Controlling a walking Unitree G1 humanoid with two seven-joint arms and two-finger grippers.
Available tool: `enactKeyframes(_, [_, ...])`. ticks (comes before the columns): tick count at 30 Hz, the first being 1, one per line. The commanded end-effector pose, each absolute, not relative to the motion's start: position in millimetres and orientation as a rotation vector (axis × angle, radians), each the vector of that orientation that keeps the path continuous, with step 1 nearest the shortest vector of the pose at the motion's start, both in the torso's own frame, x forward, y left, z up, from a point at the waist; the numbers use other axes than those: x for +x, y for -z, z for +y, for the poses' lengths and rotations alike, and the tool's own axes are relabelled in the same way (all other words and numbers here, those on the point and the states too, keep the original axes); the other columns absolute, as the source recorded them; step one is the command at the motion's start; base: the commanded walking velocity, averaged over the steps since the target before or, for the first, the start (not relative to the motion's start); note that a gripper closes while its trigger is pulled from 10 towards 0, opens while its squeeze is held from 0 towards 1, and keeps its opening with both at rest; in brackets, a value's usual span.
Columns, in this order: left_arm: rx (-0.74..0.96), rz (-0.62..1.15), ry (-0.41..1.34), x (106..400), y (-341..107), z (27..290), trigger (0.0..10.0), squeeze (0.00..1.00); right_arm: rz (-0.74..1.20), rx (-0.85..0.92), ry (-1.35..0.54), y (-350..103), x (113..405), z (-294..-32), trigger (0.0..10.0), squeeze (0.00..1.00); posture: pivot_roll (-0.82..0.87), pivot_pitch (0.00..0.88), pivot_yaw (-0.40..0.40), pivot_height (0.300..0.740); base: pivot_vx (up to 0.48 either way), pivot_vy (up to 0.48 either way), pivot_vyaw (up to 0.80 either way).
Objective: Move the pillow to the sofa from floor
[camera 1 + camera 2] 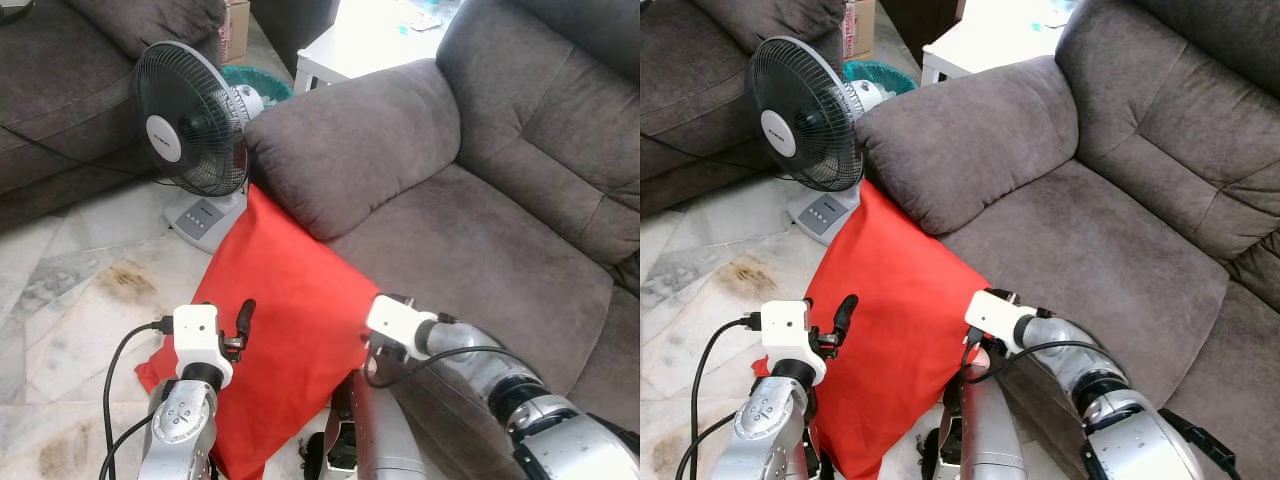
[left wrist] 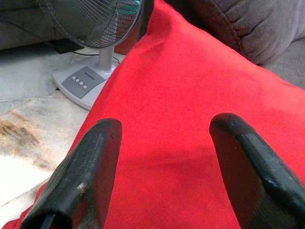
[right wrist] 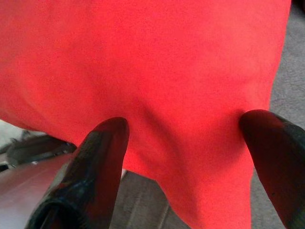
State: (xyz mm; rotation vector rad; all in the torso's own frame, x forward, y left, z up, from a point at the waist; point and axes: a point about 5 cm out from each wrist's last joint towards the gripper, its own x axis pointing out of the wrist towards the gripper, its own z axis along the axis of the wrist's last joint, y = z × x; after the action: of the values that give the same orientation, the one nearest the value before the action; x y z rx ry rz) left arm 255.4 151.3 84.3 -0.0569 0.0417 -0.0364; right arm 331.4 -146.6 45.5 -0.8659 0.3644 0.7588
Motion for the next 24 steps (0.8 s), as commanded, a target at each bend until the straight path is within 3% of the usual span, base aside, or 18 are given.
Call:
enactKeyframes(1, [-0.066,0.061,0.060,252.2,-78.8,142.1,10.0,0.00,0.403,-0.878,-0.742,-36.1,325.1,-153.2,10.0,0.00,0.18,0.176,-0.250,0.535,0.000,0.000,0.00])
enactKeyframes(17, [-0.062,0.057,0.050,250.8,-79.7,141.0,10.0,0.00,0.376,-0.909,-0.577,-34.5,328.4,-155.4,10.0,0.00,0.18,0.188,-0.262,0.535,0.000,0.000,0.00])
enactKeyframes(24, [-0.052,0.059,0.056,249.7,-79.7,139.6,10.0,0.00,0.422,-1.034,-0.572,-25.3,323.1,-160.7,10.0,0.00,0.18,0.194,-0.265,0.535,0.000,0.000,0.00])
